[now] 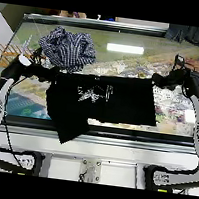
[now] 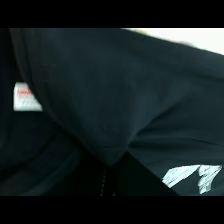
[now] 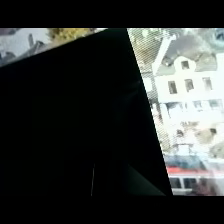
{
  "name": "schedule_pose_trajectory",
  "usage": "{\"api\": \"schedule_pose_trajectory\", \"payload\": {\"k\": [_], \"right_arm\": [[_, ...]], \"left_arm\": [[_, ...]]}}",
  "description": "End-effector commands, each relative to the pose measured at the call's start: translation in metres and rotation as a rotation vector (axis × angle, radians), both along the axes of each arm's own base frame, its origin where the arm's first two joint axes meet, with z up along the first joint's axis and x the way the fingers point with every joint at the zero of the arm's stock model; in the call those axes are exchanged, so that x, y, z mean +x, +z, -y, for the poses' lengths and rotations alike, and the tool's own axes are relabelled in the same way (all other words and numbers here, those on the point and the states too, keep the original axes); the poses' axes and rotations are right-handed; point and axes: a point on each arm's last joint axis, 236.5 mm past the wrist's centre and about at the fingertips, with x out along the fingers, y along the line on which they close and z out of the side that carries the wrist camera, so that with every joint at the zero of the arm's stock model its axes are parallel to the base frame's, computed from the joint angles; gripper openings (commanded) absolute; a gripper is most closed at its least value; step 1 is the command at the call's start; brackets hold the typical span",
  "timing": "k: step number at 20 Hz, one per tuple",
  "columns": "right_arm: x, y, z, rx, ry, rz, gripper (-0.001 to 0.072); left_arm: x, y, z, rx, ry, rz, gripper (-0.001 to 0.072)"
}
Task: Fold the clothes and pants, and hang the long-sleeved shirts on hangers.
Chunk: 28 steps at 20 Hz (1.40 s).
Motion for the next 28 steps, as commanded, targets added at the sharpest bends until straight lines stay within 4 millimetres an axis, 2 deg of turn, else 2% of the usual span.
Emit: {"api": "schedule_pose_trajectory", "payload": {"k": [1, 3, 6, 7, 8, 9, 10, 11, 13, 14, 15, 16, 17, 19, 20, 22, 23, 25, 28], "right_arm": [[-0.03, -0.032, -0.008, -0.001, 0.018, -0.093, 0.0015], [-0.038, -0.04, -0.015, 0.0, 0.032, -0.118, 0.0015], [-0.045, -0.041, -0.021, 0.004, 0.047, -0.147, 0.0017], [-0.048, -0.04, -0.021, 0.007, 0.048, -0.156, 0.0027], [-0.049, -0.037, -0.021, 0.007, 0.05, -0.154, 0.003], [-0.048, -0.029, -0.021, 0.007, 0.048, -0.139, 0.0162], [-0.046, -0.017, -0.019, 0.002, 0.045, -0.108, 0.0436], [-0.043, -0.001, -0.017, 0.001, 0.041, -0.073, 0.0579], [-0.048, 0.037, -0.007, -0.007, 0.023, -0.011, 0.0588], [-0.058, 0.05, 0.001, -0.02, 0.014, -0.011, 0.0588], [-0.077, 0.058, 0.015, -0.05, 0.004, -0.042, 0.0588], [-0.101, 0.057, 0.031, -0.086, -0.014, -0.095, 0.0588], [-0.126, 0.05, 0.044, -0.1, -0.045, -0.149, 0.0589], [-0.177, 0.025, 0.058, -0.056, -0.151, -0.243, 0.059], [-0.202, 0.009, 0.058, -0.013, -0.227, -0.279, 0.059], [-0.237, -0.022, 0.049, 0.096, -0.356, -0.327, 0.059], [-0.247, -0.035, 0.042, 0.157, -0.414, -0.34, 0.059], [-0.252, -0.054, 0.024, 0.275, -0.487, -0.338, 0.059], [-0.238, -0.067, 0.005, 0.38, -0.55, -0.27, 0.059]], "left_arm": [[-0.025, -0.027, 0.002, 0.001, -0.008, -0.063, 0.001], [-0.028, -0.032, 0.002, 0.001, -0.007, -0.072, 0.0011], [-0.031, -0.031, 0.004, -0.004, -0.015, -0.084, 0.0011], [-0.033, -0.031, 0.004, -0.007, -0.019, -0.09, 0.0066], [-0.033, -0.029, 0.005, -0.007, -0.021, -0.089, 0.0343], [-0.033, -0.024, 0.005, -0.006, -0.022, -0.078, 0.0555], [-0.031, -0.014, 0.004, 0.002, -0.024, -0.054, 0.0563], [-0.027, 0.002, 0.001, 0.014, -0.019, -0.01, 0.0563], [-0.025, 0.04, -0.005, 0.024, -0.007, 0.072, 0.0563], [-0.029, 0.057, -0.006, 0.025, -0.009, 0.098, 0.0563], [-0.037, 0.073, -0.007, 0.026, -0.017, 0.111, 0.0563], [-0.048, 0.083, -0.006, 0.036, -0.028, 0.104, 0.0563], [-0.06, 0.088, -0.004, 0.052, -0.039, 0.1, 0.0562], [-0.087, 0.083, 0.005, 0.08, -0.069, 0.082, 0.0562], [-0.103, 0.075, 0.013, 0.079, -0.072, 0.058, 0.0562], [-0.131, 0.058, 0.031, 0.072, -0.099, 0.036, 0.0562], [-0.14, 0.051, 0.039, 0.073, -0.115, 0.035, 0.0563], [-0.156, 0.039, 0.054, 0.07, -0.139, 0.029, 0.0563], [-0.174, 0.028, 0.068, 0.066, -0.164, 0.022, 0.0563]]}}
